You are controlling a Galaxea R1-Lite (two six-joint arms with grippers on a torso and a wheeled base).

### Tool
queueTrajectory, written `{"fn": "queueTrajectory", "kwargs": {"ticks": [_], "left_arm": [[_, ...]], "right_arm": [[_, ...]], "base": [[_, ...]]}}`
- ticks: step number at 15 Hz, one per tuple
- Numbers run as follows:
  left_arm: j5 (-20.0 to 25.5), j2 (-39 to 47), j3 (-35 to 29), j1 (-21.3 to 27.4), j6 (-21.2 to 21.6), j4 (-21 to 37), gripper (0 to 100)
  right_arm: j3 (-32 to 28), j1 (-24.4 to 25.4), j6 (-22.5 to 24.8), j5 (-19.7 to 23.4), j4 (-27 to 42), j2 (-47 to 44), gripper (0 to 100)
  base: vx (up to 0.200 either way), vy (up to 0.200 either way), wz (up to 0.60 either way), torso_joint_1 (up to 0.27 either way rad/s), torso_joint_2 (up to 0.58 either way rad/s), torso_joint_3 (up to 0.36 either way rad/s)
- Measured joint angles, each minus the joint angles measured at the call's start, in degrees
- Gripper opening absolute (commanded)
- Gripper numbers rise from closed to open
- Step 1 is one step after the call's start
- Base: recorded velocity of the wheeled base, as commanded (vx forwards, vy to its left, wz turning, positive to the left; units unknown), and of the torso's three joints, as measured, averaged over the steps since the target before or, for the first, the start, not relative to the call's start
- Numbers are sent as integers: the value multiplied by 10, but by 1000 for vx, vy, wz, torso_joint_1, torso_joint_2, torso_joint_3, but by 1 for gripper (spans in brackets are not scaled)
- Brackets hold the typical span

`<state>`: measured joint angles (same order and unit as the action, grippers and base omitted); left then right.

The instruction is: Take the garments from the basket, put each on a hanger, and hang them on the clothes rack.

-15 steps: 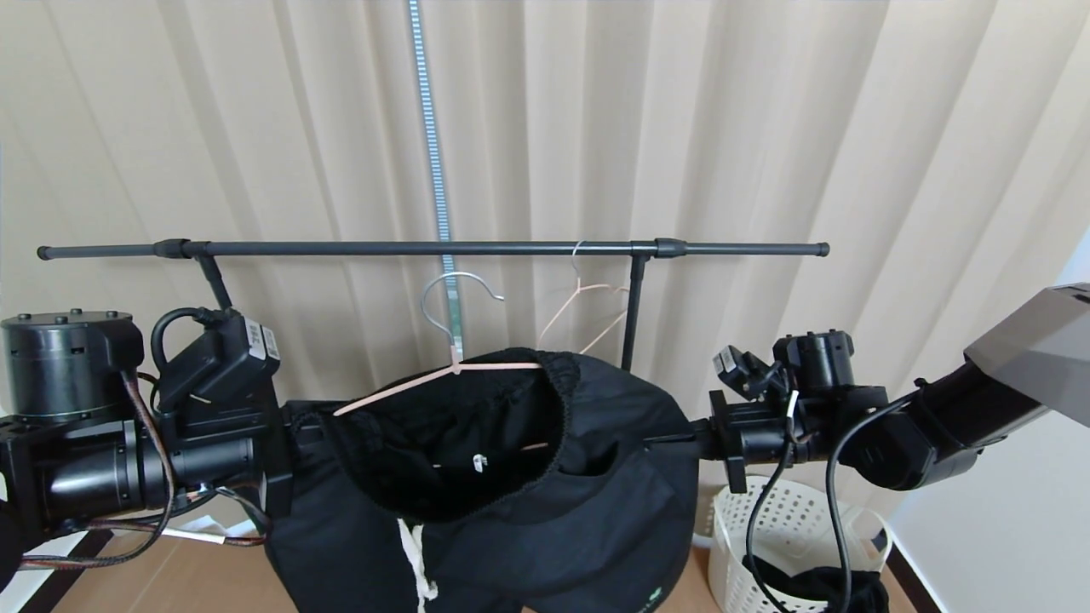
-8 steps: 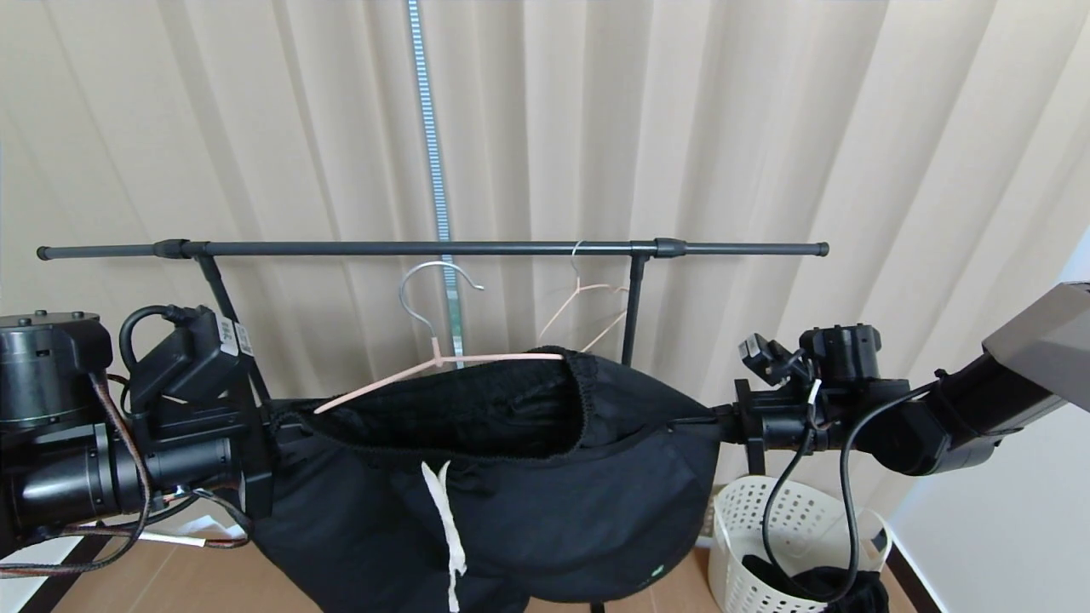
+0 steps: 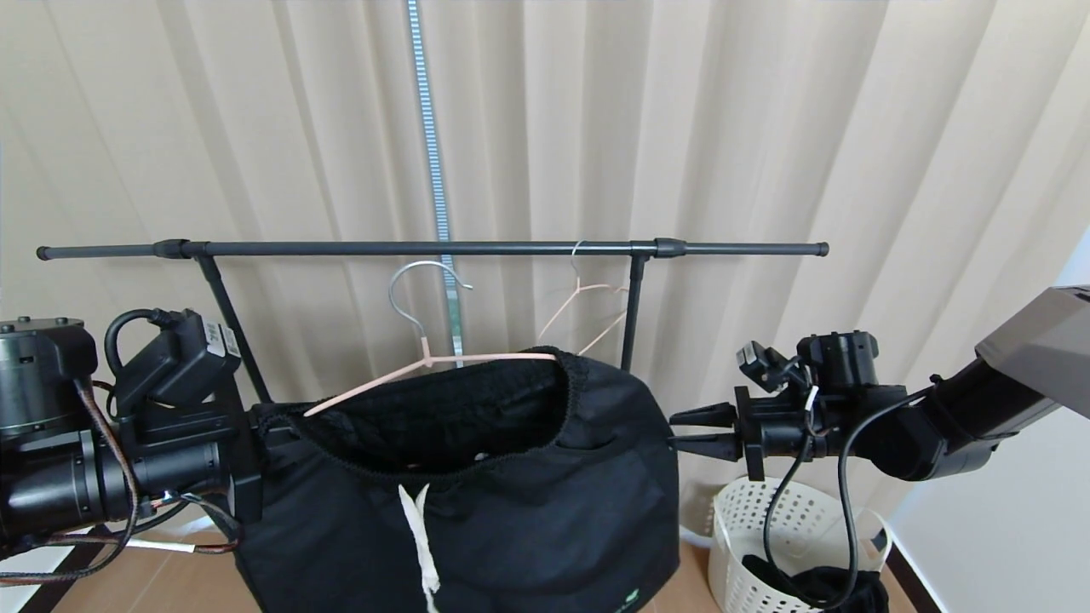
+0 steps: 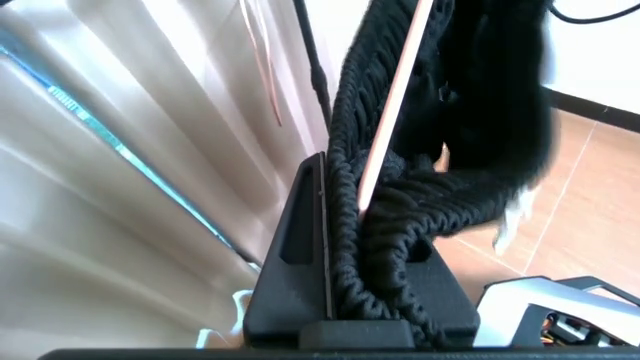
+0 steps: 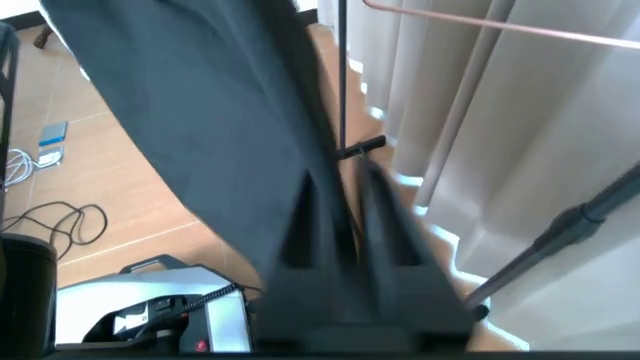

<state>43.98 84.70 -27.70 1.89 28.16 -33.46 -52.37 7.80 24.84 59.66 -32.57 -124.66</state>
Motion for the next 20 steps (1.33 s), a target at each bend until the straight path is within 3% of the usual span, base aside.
{"fn": "queueTrajectory", "kwargs": {"ticks": [3, 7, 9, 11, 15, 18, 20], "left_arm": [[-1, 3, 2, -23, -14, 0, 0], [-12, 7, 10, -76, -15, 1, 0], [-31, 16, 10, -97, -16, 2, 0], [-61, 30, 4, -100, -16, 2, 0], [-141, 72, -21, -60, -18, 2, 0], [-203, 102, -33, -22, -19, 1, 0], [-251, 126, -35, 8, -16, 2, 0]], "right_arm": [[8, 4, 26, -17, -1, 10, 100], [14, 33, 26, -140, -3, 38, 100], [15, 53, -16, -163, -3, 61, 100], [15, 81, -88, -223, -5, 89, 100], [15, 149, -191, -364, -38, 132, 100], [14, 176, -201, -415, -45, 142, 100], [14, 181, -201, -417, -45, 143, 100]], "base": [[0, 0, 0, 0, 0, 0], [0, 0, 0, 0, 0, 0], [0, 0, 0, 0, 0, 0], [0, 0, 0, 0, 0, 0], [0, 0, 0, 0, 0, 0], [0, 0, 0, 0, 0, 0], [0, 0, 0, 0, 0, 0]]}}
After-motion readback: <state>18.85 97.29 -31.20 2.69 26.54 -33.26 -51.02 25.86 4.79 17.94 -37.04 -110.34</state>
